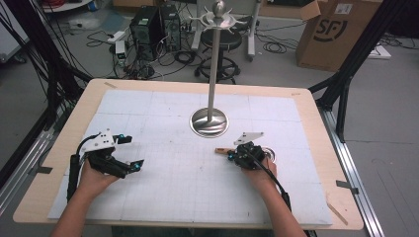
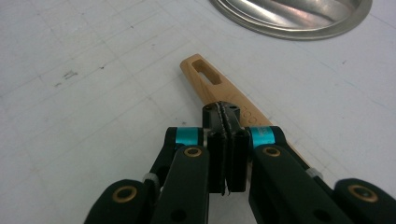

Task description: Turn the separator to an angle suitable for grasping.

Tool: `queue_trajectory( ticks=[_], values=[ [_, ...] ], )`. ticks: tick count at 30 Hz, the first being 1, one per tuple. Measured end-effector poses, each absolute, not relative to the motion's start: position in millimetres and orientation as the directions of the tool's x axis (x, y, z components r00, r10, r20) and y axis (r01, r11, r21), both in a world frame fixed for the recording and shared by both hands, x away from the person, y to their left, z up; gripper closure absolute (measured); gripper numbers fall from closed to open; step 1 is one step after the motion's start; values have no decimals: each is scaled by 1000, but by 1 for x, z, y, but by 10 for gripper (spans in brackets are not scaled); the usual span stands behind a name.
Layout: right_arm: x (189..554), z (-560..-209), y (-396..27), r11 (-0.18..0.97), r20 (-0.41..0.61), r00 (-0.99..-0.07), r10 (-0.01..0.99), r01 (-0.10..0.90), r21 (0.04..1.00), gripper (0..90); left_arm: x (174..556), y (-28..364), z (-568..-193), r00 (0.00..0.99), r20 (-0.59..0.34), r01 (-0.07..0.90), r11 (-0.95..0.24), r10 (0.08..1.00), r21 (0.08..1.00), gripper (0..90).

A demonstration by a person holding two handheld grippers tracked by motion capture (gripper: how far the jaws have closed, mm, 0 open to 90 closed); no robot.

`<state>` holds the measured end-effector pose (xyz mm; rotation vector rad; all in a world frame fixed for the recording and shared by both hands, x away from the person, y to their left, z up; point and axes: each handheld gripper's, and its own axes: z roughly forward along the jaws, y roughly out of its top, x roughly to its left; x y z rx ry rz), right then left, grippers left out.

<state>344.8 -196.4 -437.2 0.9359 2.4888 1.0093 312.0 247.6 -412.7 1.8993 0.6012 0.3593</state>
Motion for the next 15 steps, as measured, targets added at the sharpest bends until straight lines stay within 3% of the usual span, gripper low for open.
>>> queue_trajectory(
  ticks=[9, 15],
  values=[
    [341, -429, -202, 501, 8, -754, 656, 444, 743, 810, 312, 248, -413, 829, -32, 244, -311, 558, 919, 18],
    [331, -412, -214, 459, 25, -789, 614, 382, 802, 698, 311, 249, -412, 830, -31, 241, -308, 557, 920, 18]
  ],
)
